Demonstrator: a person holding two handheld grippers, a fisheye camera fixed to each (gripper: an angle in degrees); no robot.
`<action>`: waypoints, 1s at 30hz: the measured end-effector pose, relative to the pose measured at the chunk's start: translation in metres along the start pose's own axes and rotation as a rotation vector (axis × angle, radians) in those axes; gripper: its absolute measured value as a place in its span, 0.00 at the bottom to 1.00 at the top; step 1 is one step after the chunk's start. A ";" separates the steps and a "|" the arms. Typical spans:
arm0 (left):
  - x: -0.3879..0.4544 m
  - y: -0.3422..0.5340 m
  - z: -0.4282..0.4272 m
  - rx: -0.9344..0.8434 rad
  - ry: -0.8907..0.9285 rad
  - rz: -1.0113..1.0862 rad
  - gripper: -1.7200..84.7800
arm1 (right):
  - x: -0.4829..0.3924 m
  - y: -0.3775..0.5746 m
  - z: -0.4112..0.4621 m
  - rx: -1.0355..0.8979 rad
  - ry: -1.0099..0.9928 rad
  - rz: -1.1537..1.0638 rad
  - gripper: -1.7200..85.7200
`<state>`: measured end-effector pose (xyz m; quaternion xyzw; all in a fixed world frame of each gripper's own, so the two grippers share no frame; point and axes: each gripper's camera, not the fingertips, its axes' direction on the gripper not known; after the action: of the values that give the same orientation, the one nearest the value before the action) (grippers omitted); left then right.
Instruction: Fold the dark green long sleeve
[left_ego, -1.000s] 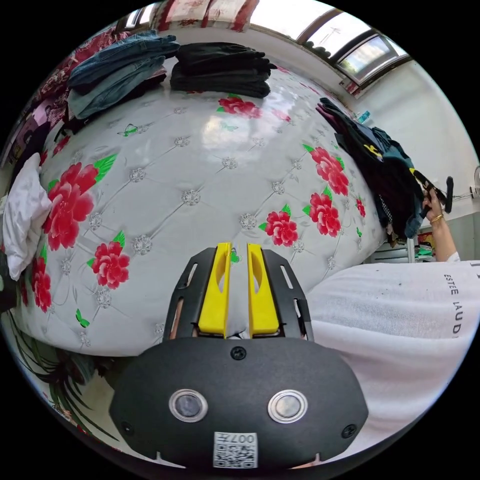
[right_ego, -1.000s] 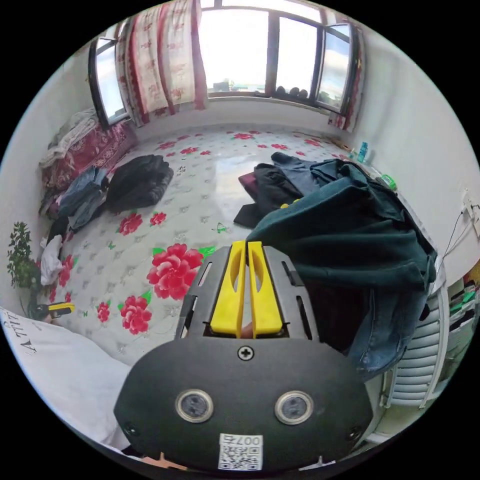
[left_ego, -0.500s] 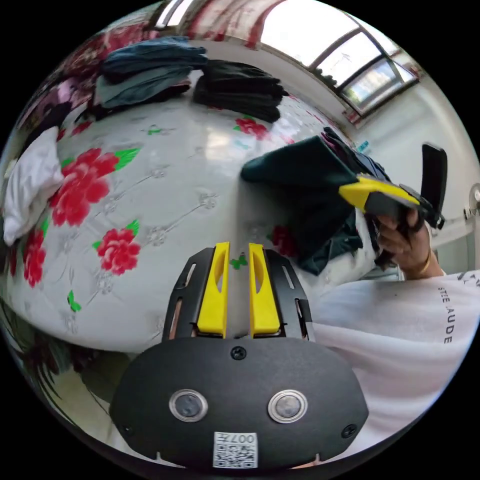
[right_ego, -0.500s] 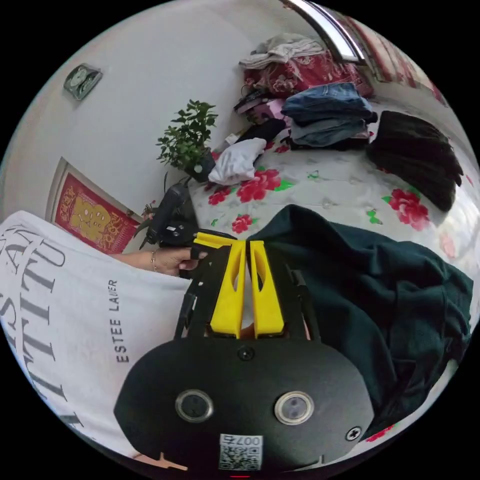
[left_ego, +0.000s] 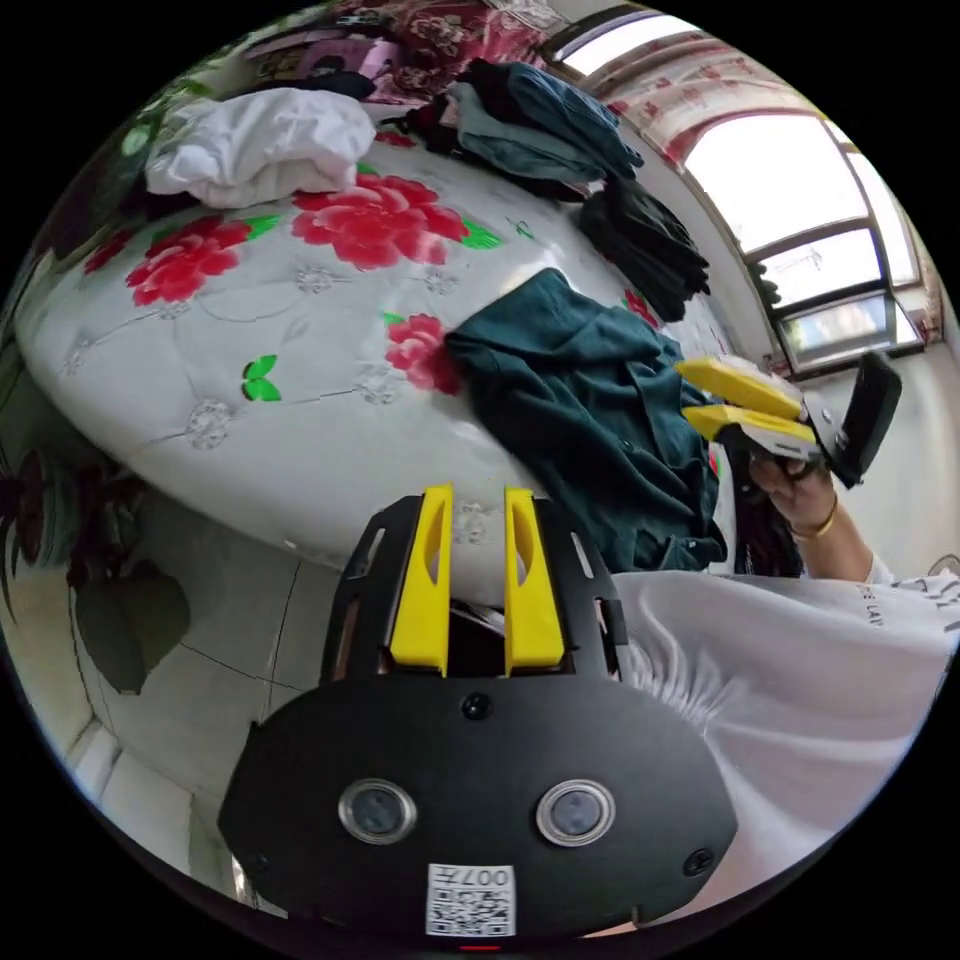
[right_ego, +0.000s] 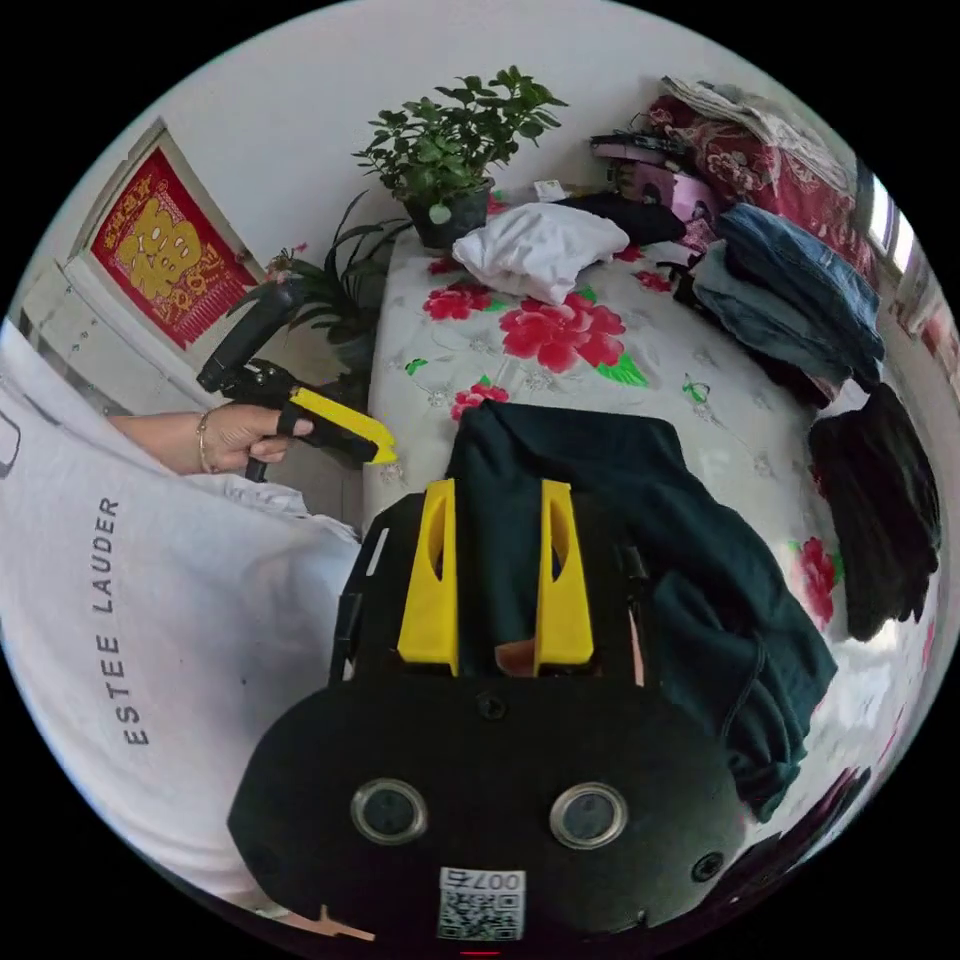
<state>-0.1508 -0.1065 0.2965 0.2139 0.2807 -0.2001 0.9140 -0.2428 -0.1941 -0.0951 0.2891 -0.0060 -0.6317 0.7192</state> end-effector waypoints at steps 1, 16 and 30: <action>0.014 -0.003 0.010 -0.029 0.013 0.045 0.12 | -0.005 -0.021 0.017 -0.030 -0.014 -0.040 0.11; 0.093 -0.048 0.076 -0.219 0.032 0.303 0.07 | 0.019 -0.114 0.116 -0.146 0.008 -0.038 0.10; 0.172 -0.122 0.084 -0.122 -0.362 0.659 0.01 | 0.089 -0.002 0.081 -0.133 0.283 0.538 0.03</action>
<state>-0.0431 -0.2923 0.2218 0.1991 0.0425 0.0871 0.9752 -0.2567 -0.3085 -0.0599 0.3146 0.0591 -0.3713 0.8716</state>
